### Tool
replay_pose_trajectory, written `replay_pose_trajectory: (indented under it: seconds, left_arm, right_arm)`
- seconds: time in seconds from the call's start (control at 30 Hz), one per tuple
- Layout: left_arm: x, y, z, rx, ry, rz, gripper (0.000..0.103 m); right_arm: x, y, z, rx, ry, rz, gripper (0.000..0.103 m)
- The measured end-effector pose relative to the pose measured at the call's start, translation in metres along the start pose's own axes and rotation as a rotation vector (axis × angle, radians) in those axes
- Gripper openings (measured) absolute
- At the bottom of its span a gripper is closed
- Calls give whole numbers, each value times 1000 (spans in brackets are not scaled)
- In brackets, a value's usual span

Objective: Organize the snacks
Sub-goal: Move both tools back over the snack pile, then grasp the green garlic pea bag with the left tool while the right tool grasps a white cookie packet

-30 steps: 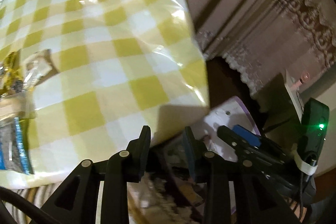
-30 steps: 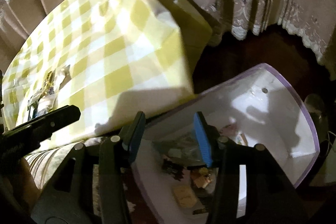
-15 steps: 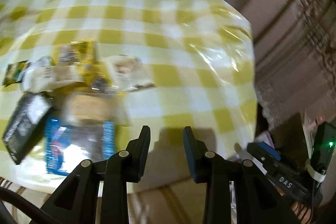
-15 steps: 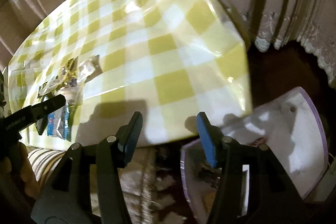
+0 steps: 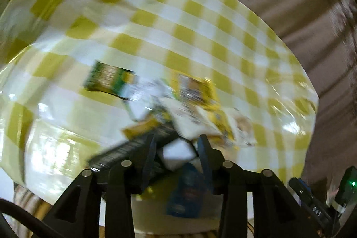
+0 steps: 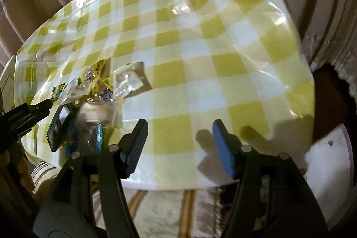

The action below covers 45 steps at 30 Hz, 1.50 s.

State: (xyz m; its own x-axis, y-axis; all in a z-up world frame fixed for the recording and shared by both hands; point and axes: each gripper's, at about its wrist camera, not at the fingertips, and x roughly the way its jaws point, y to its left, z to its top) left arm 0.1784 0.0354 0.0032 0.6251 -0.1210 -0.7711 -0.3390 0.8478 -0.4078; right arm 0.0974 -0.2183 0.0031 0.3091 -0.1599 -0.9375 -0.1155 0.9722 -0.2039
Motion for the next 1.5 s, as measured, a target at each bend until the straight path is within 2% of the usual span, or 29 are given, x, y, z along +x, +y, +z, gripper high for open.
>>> replay_pose_trajectory:
  seconds: [0.1, 0.23, 0.37, 0.57, 0.73, 0.93, 1.1, 1.17, 1.3, 1.4, 1.5]
  left_arm:
    - [0, 26, 11, -56, -10, 22, 43]
    - [5, 56, 22, -129, -12, 49, 51]
    - [17, 74, 31, -200, 14, 42, 53]
    - [42, 89, 47, -267, 62, 1, 53]
    - [52, 90, 65, -263, 50, 3, 60]
    - [67, 77, 85, -177, 37, 69, 68]
    - [80, 58, 93, -15, 45, 171, 69]
    - [85, 48, 90, 85, 47, 229, 68]
    - [92, 35, 82, 222, 45, 337, 60]
    - [88, 40, 84, 221, 26, 340, 43]
    - [86, 42, 83, 230, 20, 337, 41]
  right_arm:
    - [10, 16, 8, -32, 3, 10, 65]
    - [24, 33, 17, -64, 15, 24, 68]
    - [37, 49, 26, -94, 25, 40, 70]
    - [58, 66, 37, -124, 41, 57, 71]
    - [70, 75, 42, -138, 52, 63, 72]
    - [85, 85, 46, -156, 63, 71, 72]
    - [94, 90, 51, -168, 64, 70, 73]
    - [98, 91, 53, -166, 67, 67, 74]
    - [106, 96, 56, -176, 74, 69, 75]
    - [112, 98, 57, -185, 77, 51, 75]
    - [118, 96, 58, -182, 82, 34, 75]
